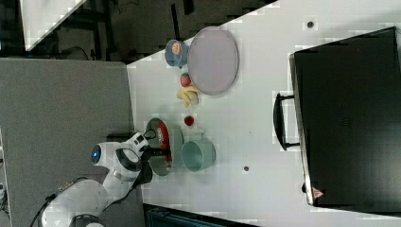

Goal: Pick ketchup from strainer and place it on the table

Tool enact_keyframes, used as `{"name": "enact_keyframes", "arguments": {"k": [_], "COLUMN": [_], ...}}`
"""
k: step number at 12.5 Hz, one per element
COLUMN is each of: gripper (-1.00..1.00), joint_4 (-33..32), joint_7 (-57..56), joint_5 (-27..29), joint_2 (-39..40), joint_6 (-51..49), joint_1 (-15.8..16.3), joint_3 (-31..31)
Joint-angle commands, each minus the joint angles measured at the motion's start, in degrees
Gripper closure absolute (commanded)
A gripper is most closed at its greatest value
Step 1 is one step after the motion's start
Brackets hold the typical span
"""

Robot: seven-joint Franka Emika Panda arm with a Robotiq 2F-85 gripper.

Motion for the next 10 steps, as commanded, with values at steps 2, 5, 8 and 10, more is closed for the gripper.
{"name": "enact_keyframes", "arguments": {"k": [2,5,8,10], "gripper": [-0.13,-0.13,-0.13,-0.13], "joint_4": [1.24,1.18,2.02,3.29], "joint_7": [2.1,2.1,1.65,-0.91], "joint_5": [-0.26,3.08,10.5,12.67], "joint_2": [-4.8,-12.69,-21.64,-26.52], "joint_6": [-3.85,-10.89,-14.67,-19.23], "joint_1": [0.81,-0.56,-2.3,-4.19], "joint_3": [1.54,3.66,4.62,4.39]}}
